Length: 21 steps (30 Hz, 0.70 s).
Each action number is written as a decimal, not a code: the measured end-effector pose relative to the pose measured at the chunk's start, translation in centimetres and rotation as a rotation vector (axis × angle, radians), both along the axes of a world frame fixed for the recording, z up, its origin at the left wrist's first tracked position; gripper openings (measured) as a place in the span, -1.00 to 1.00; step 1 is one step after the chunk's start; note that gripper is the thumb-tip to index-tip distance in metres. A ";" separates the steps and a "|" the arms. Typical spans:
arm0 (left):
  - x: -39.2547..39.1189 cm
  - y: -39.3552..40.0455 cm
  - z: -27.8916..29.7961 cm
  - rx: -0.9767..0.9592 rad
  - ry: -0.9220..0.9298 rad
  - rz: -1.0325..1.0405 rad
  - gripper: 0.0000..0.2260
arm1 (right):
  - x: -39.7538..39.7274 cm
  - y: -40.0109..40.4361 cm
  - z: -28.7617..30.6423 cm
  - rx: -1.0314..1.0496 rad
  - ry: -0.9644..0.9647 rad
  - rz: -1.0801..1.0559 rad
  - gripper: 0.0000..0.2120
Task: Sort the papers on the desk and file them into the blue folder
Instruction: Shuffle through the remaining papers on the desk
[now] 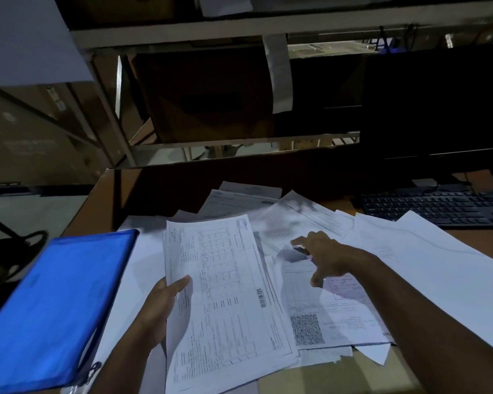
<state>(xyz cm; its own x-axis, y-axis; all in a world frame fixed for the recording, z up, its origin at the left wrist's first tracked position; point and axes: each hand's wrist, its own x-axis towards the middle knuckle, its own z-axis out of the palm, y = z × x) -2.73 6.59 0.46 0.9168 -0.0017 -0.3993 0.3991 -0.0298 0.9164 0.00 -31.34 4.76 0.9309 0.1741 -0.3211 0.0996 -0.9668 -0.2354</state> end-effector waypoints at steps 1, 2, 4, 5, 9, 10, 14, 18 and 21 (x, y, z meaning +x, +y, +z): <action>-0.1 0.1 0.0 -0.003 0.000 0.007 -0.66 | 0.1 -0.1 -0.2 -0.021 -0.035 -0.018 -0.18; -0.1 0.2 0.0 -0.017 0.001 0.021 -0.68 | 0.2 -0.3 -0.4 -0.026 -0.084 -0.034 -0.36; -0.2 0.5 -0.1 -0.059 0.002 0.038 -0.69 | 0.1 -0.8 -0.6 0.039 -0.175 -0.065 -0.71; -0.2 0.6 -0.2 -0.071 0.003 0.047 -0.69 | 0.0 -1.0 -0.7 0.099 -0.212 -0.087 -0.83; -0.4 0.7 -0.9 -0.133 -0.005 0.097 -0.65 | 0.1 -0.8 0.8 0.470 -0.350 -0.335 -0.86; -0.4 0.8 -1.1 -0.160 -0.006 0.108 -0.65 | 0.1 -0.8 1.4 0.478 -0.445 -0.392 -0.89; -0.4 0.9 -1.0 -0.214 -0.016 0.121 -0.72 | 0.2 -1.5 3.5 0.478 -0.905 -0.591 -0.93; -0.5 1.0 -0.9 -0.295 -0.006 0.146 -0.75 | 1.0 -2.7 4.1 0.763 -1.121 -0.852 -0.80; -0.5 1.1 -0.8 -0.278 -0.013 0.132 -0.70 | 2.0 -3.2 4.0 0.918 -1.046 -1.081 -0.77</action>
<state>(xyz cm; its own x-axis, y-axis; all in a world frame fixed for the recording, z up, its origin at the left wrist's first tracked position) -3.19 7.65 -0.39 0.9216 0.0102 -0.3880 0.3705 0.2746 0.8873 2.04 -34.54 8.77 0.4738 -0.8382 0.2700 0.0130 -0.2999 -0.9539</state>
